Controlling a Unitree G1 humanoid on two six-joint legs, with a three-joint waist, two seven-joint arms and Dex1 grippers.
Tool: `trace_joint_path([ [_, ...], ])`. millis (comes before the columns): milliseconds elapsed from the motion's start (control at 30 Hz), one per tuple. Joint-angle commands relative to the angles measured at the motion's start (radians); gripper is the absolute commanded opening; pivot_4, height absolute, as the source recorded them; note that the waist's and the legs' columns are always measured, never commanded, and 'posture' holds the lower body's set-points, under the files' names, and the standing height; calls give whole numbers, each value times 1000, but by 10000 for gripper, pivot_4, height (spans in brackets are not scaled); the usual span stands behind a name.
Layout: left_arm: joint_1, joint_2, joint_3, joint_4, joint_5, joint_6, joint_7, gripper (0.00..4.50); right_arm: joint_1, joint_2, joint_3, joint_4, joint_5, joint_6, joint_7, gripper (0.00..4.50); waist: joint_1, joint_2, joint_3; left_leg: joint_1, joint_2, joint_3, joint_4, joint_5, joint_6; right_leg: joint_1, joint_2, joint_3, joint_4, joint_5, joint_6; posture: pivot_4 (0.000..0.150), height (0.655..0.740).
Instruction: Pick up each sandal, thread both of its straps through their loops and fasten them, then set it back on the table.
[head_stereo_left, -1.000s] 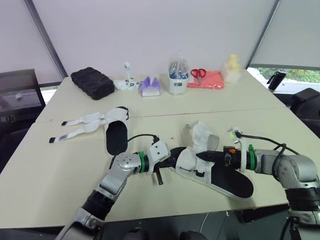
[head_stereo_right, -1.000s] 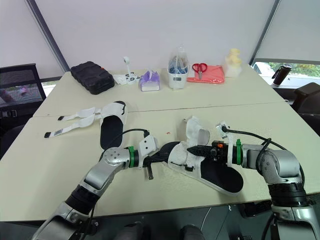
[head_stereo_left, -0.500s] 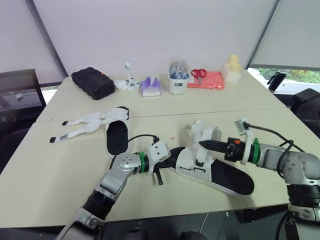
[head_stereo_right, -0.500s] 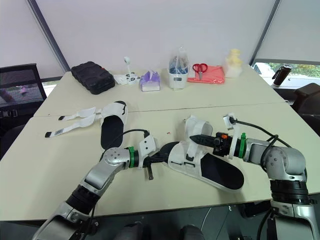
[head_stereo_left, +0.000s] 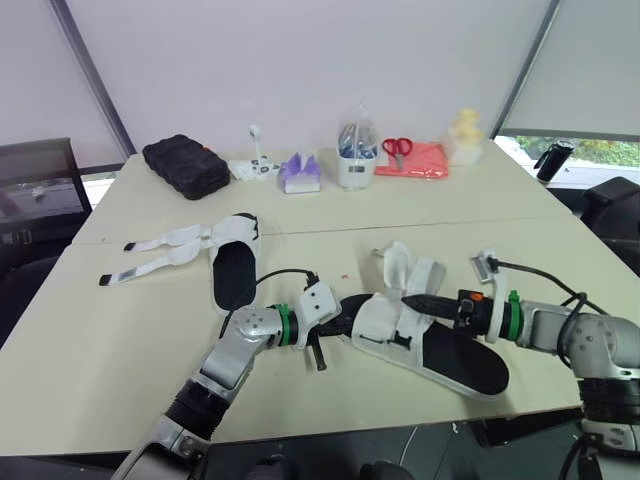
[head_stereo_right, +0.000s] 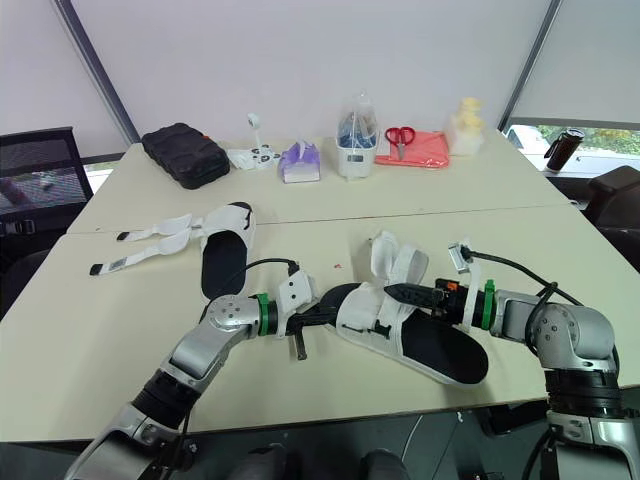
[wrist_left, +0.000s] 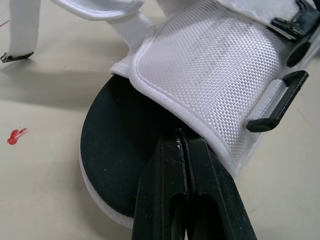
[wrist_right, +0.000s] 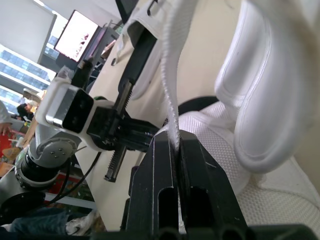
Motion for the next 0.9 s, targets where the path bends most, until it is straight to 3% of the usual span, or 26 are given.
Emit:
trace_joint_path([
  [33, 22, 3, -31, 13, 14, 7, -13, 0, 35, -4, 30, -55, -11, 3, -19, 716, 0, 0, 0, 0, 0, 0, 0, 0, 0, 0, 0, 0, 0, 0, 0, 1500, 7400],
  [467, 49, 31, -43, -27, -13, 74, -66, 0, 55, -6, -1, -218, 4, -16, -121, 716, -1, 0, -3, 0, 0, 0, 0, 0, 1, 0, 0, 0, 0, 0, 0, 1500, 7400],
  [900, 46, 31, -66, -38, -37, 123, -118, 0, 94, -54, 4, -340, 46, -8, -101, 716, 1, 0, -4, 0, 0, 0, 0, -1, 1, 0, 0, 0, 0, 0, 0, 1500, 7400],
])
